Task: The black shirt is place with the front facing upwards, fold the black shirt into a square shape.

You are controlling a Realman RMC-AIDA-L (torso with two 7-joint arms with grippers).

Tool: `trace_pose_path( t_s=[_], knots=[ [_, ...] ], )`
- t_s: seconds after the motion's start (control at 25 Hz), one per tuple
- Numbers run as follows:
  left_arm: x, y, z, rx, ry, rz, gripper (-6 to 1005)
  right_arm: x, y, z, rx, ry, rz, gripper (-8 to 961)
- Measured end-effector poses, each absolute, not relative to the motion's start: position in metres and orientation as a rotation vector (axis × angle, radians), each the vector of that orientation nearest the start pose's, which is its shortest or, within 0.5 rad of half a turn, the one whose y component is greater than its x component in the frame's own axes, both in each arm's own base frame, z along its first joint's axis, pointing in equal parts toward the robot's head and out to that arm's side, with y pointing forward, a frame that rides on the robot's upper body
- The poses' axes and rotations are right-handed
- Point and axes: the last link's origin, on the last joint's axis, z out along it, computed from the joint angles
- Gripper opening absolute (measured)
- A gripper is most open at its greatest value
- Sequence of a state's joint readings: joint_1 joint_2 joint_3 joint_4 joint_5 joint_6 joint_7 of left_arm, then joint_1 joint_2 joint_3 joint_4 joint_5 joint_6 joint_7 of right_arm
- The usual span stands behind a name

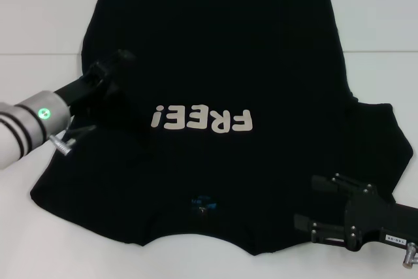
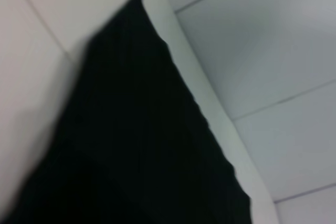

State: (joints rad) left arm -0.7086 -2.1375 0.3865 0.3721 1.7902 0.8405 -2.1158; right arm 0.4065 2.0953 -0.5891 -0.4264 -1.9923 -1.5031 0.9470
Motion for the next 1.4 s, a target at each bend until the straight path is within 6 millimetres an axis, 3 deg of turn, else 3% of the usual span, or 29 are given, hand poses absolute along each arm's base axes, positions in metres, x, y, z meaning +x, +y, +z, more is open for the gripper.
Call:
trace_pose_path(
  t_s=[0.28, 0.52, 0.64, 0.84, 0.96, 1.16, 1.4],
  knots=[
    [-0.262, 0.424, -0.030, -1.556, -1.817, -1.129, 907, 0.311, 0.275, -0.036, -2.624, 0.496, 0.717, 915],
    [-0.258, 0.418, -0.034, -1.597, -1.837, -1.160, 907, 0.311, 0.275, -0.036, -2.620, 0.499, 0.721, 915],
    [-0.263, 0.412, -0.028, -1.602, -1.844, -1.192, 907, 0.311, 0.275, -0.036, -2.620, 0.498, 0.721, 915],
    [-0.292, 0.390, 0.006, -1.561, -1.843, -1.325, 907, 0.311, 0.275, -0.036, -2.616, 0.499, 0.722, 914],
    [-0.322, 0.378, 0.014, -1.446, -1.856, -1.274, 907, 0.311, 0.276, -0.036, -2.615, 0.499, 0.721, 914],
    [-0.343, 0.374, 0.014, -1.344, -1.832, -1.184, 907, 0.309, 0.278, -0.035, -2.618, 0.490, 0.724, 914],
    [-0.337, 0.384, -0.001, -1.352, -1.806, -1.105, 907, 0.308, 0.279, -0.036, -2.622, 0.487, 0.725, 914]
  ],
)
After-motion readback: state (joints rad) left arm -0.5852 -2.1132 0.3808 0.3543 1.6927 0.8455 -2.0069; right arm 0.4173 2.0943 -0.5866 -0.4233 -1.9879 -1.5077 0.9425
